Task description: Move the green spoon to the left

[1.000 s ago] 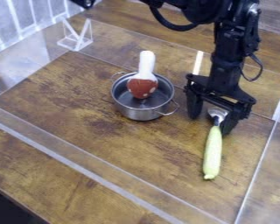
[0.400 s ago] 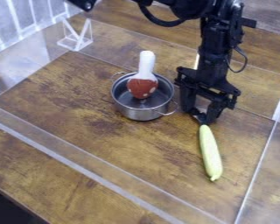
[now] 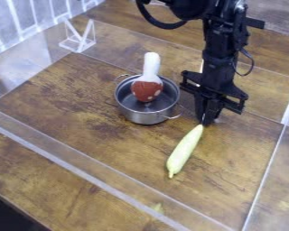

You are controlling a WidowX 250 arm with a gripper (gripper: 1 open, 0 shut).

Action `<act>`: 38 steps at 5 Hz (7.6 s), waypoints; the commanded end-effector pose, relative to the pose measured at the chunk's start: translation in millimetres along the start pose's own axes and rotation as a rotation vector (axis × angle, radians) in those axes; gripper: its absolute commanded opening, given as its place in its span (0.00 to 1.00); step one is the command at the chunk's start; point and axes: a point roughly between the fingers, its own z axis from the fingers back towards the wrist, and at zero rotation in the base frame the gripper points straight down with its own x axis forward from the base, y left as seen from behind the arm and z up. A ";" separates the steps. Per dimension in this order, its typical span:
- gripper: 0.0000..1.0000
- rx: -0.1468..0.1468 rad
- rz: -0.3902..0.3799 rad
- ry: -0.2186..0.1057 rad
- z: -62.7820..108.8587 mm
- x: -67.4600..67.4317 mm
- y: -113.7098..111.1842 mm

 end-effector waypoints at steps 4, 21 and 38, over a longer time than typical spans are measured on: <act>0.00 0.053 0.119 -0.233 156.5 -7.8 70.1; 0.00 0.007 0.144 -0.069 44.2 -79.9 184.7; 0.00 -0.083 0.476 -0.019 27.2 -110.1 206.5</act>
